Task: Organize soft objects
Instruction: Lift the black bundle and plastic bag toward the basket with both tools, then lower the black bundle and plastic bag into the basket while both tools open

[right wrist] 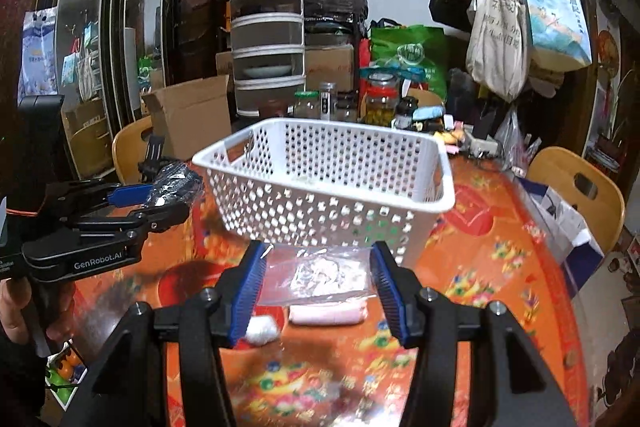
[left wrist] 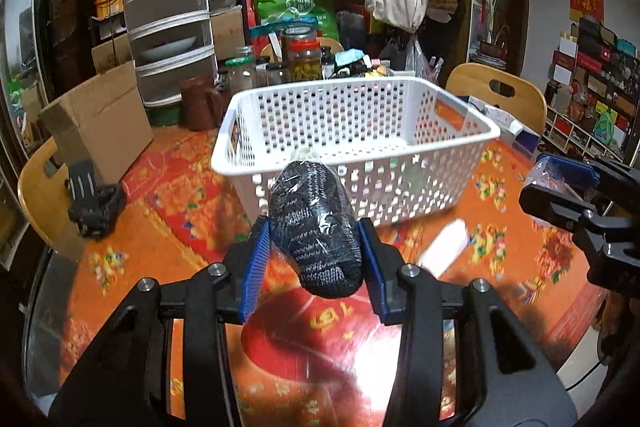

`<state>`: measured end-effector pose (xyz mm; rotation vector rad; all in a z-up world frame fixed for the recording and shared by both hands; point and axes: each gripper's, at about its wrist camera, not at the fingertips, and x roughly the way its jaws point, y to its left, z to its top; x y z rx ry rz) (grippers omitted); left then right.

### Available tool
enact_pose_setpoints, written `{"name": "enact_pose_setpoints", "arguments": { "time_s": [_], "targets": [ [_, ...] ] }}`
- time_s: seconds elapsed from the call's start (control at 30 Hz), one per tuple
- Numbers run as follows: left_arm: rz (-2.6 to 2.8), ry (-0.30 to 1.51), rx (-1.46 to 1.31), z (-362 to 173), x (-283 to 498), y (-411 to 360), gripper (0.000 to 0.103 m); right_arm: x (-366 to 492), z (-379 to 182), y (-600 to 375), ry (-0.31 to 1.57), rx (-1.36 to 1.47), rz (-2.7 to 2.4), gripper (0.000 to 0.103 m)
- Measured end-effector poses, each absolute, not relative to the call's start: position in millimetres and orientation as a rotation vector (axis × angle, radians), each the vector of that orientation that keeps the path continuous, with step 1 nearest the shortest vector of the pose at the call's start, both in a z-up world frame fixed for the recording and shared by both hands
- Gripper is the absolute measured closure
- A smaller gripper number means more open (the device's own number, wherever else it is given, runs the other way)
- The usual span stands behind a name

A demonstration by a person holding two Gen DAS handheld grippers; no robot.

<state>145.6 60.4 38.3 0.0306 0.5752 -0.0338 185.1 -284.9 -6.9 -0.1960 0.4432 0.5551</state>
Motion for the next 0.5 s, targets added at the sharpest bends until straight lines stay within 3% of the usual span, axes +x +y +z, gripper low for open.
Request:
{"name": "enact_pose_setpoints", "arguments": {
  "time_s": [0.5],
  "targets": [
    [0.003,0.518,0.081,126,208,48,0.062,258,61,-281,0.467,-0.178,0.563,0.049]
  ]
}}
